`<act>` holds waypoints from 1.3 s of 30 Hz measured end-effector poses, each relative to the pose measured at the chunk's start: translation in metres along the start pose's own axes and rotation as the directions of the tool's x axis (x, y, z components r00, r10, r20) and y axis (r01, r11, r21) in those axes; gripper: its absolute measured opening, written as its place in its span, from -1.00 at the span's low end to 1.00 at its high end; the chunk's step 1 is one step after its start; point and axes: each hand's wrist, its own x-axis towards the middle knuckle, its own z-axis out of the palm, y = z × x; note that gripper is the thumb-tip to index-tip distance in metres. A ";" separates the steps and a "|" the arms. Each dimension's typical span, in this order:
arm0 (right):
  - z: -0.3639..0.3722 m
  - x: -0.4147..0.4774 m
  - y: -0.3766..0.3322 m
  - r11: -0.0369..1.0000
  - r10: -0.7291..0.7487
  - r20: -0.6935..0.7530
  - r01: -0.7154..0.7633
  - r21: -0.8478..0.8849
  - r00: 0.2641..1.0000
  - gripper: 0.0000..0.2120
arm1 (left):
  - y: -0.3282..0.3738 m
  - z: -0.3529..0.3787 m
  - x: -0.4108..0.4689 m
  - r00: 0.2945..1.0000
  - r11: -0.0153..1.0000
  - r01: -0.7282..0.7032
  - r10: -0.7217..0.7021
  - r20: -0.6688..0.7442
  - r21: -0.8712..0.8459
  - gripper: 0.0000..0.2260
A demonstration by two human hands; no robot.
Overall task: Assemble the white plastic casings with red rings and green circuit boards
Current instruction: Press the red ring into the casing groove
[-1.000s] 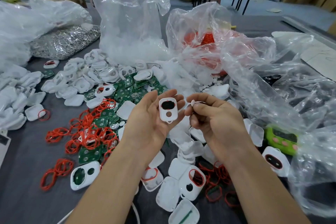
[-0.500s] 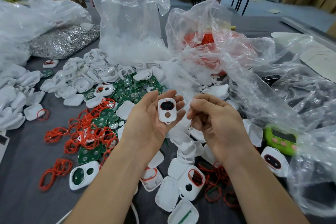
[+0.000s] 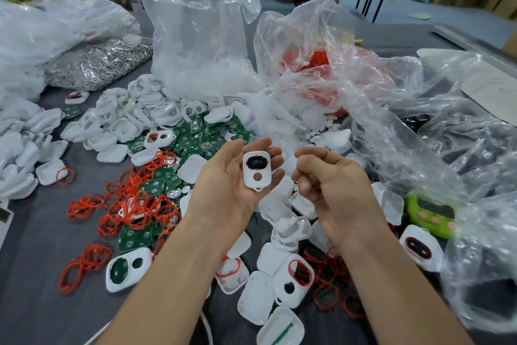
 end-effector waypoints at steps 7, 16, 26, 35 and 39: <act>-0.002 0.003 0.001 1.000 -0.015 0.044 0.016 -0.018 0.999 -0.83 | 0.000 0.005 -0.004 0.999 0.999 -0.018 0.019 -0.033 0.027 -0.62; 0.009 -0.001 0.018 0.877 -0.234 0.092 0.251 -0.409 0.968 -0.84 | 0.001 0.002 -0.001 0.999 0.999 -0.009 0.007 -0.045 -0.052 -0.57; 0.018 -0.009 0.020 0.921 -0.232 0.134 0.262 -0.288 0.963 -0.87 | -0.005 0.001 0.003 0.998 0.980 -0.035 0.026 -0.050 -0.195 -0.66; 0.017 -0.006 0.023 0.888 -0.279 0.111 0.301 -0.347 0.954 -0.88 | -0.007 -0.002 0.007 0.996 0.979 -0.032 0.048 0.078 -0.203 -0.71; 0.010 -0.001 0.019 0.893 -0.299 -0.008 0.277 -0.355 0.954 -0.90 | -0.008 -0.009 0.007 0.971 0.982 -0.098 0.130 0.199 -0.163 -0.61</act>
